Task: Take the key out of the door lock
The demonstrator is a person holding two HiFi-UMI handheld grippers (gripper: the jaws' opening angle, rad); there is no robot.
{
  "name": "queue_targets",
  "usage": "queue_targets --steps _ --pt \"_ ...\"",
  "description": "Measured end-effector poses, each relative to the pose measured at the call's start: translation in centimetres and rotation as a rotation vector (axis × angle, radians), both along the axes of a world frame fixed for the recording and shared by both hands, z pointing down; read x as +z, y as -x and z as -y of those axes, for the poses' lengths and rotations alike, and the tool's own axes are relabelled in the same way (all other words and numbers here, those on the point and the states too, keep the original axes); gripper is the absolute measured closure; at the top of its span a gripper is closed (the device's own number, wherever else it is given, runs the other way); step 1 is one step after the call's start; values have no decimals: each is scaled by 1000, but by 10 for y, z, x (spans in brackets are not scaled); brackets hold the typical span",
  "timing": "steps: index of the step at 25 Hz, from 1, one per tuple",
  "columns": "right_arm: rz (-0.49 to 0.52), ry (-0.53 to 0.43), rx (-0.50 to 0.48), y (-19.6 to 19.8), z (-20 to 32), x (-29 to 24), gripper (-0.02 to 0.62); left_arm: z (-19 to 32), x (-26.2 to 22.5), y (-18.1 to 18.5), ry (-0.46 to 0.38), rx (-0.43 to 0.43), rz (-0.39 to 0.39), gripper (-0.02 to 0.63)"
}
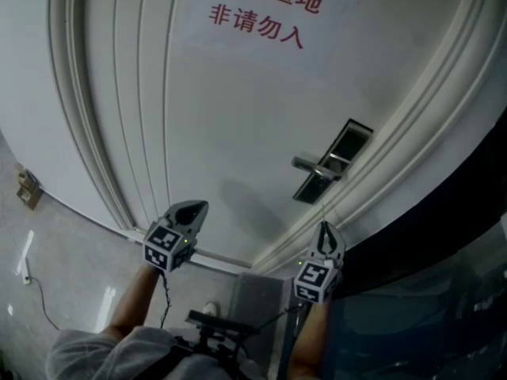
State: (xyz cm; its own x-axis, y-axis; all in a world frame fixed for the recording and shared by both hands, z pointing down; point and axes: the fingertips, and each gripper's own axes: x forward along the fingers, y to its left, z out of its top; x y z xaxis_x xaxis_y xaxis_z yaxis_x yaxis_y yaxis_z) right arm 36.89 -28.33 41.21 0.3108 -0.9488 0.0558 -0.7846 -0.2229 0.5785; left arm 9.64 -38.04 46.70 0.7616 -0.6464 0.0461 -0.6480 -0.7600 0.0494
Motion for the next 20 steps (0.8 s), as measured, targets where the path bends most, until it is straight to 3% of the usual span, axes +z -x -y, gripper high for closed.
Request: queue_targets --steps 10,20 --pt "301 -90 -52 44 -34 8 575 -34 2 29 -18 9 14 614" --pt "381 -126 -65 81 -74 24 575 -67 -6 53 -54 15 12 613"
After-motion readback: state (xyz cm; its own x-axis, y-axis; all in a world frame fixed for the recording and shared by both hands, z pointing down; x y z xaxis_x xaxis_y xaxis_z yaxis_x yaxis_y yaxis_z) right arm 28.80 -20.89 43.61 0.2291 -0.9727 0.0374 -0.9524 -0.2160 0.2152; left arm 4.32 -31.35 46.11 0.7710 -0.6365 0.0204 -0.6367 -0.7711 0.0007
